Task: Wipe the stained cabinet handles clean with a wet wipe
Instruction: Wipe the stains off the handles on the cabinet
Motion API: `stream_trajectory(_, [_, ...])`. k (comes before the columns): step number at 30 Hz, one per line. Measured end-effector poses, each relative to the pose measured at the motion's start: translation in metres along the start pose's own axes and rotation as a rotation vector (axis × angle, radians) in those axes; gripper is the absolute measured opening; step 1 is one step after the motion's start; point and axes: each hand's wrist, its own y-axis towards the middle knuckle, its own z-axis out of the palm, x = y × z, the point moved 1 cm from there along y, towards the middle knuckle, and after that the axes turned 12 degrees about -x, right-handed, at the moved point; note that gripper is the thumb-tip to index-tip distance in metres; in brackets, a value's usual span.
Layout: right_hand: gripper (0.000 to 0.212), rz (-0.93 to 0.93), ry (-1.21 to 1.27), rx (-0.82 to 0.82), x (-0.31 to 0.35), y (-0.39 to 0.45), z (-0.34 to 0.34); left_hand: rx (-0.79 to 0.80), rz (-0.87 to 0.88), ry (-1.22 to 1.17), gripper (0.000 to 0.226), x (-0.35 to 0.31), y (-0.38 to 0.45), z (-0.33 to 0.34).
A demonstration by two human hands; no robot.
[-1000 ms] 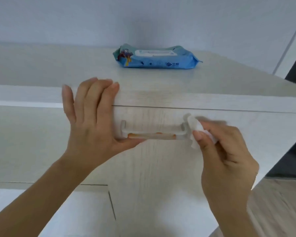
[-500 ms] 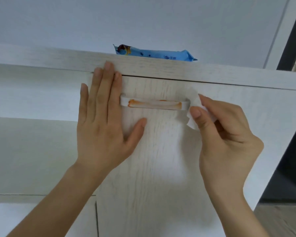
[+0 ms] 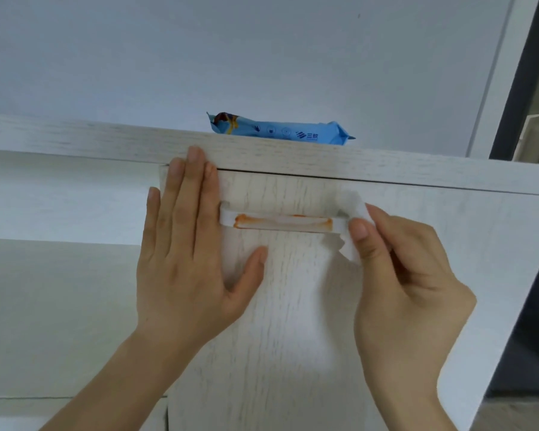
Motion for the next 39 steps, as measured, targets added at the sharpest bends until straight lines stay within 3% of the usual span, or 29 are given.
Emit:
stream_trajectory(2, [0.017, 0.043, 0.036, -0.006, -0.001, 0.003, 0.002, -0.008, 0.011, 0.012, 0.077, 0.0, 0.0, 0.0])
stream_trajectory(14, [0.027, -0.216, -0.073, -0.045, 0.005, -0.008, 0.005, 0.0, 0.017, 0.019, 0.078, 0.001, -0.001, 0.001])
stream_trajectory(24, [0.024, -0.34, -0.1, -0.06, 0.005, 0.004, -0.007, -0.017, 0.029, 0.017, 0.077, 0.002, -0.003, 0.002])
stream_trajectory(29, [0.021, -0.307, -0.127, 0.021, 0.008, -0.004, 0.006, -0.021, 0.035, 0.023, 0.077, 0.003, -0.003, 0.002])
stream_trajectory(39, [0.025, -0.323, -0.135, -0.102, 0.006, -0.011, 0.01, -0.03, 0.039, 0.018, 0.076, 0.003, -0.002, 0.002])
